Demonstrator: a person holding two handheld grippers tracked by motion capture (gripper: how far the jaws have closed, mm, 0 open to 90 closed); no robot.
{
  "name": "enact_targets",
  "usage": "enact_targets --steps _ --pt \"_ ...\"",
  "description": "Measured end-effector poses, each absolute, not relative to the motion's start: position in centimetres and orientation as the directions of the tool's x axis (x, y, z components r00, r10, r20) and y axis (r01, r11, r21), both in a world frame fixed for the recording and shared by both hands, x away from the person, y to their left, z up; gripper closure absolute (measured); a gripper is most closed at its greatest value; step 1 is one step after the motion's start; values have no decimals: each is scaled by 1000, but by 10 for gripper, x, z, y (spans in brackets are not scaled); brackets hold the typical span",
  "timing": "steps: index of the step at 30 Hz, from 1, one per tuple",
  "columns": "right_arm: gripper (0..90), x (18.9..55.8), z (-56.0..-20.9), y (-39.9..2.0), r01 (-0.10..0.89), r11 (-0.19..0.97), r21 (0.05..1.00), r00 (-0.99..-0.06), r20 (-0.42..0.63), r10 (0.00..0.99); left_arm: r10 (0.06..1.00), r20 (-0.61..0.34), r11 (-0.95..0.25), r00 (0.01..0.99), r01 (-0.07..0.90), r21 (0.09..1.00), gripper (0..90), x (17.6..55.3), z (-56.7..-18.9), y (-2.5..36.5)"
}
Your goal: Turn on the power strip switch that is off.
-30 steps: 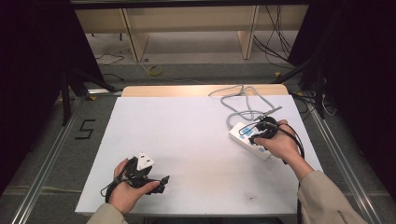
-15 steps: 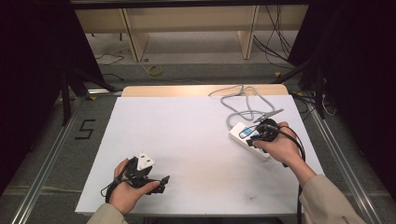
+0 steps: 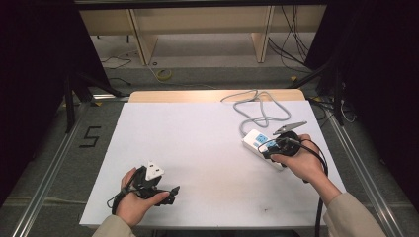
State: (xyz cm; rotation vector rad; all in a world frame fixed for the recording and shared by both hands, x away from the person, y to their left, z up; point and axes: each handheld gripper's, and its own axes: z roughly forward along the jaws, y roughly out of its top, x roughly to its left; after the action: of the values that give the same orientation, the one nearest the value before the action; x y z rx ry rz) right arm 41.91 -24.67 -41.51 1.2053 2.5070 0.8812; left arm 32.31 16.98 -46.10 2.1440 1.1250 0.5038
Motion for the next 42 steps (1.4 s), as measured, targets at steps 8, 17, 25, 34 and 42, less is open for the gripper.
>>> enact_targets --steps 8,17,25,34,42 --pt "623 411 -416 -247 611 480 629 -646 47 762 830 34 -416 556 578 702 40 323 -461 170" --pt "599 401 -418 -246 590 469 657 -650 43 758 831 34 -414 555 576 704 40 323 -461 170" --pt "587 393 -420 -244 579 456 676 -655 54 754 830 32 -415 556 578 703 40 323 -461 170" --pt "565 384 -422 -244 563 458 688 -666 50 744 830 34 -415 556 576 704 40 323 -461 169" --pt "531 377 -424 -248 556 451 698 -673 60 737 829 33 -416 558 576 704 40 322 -461 170"
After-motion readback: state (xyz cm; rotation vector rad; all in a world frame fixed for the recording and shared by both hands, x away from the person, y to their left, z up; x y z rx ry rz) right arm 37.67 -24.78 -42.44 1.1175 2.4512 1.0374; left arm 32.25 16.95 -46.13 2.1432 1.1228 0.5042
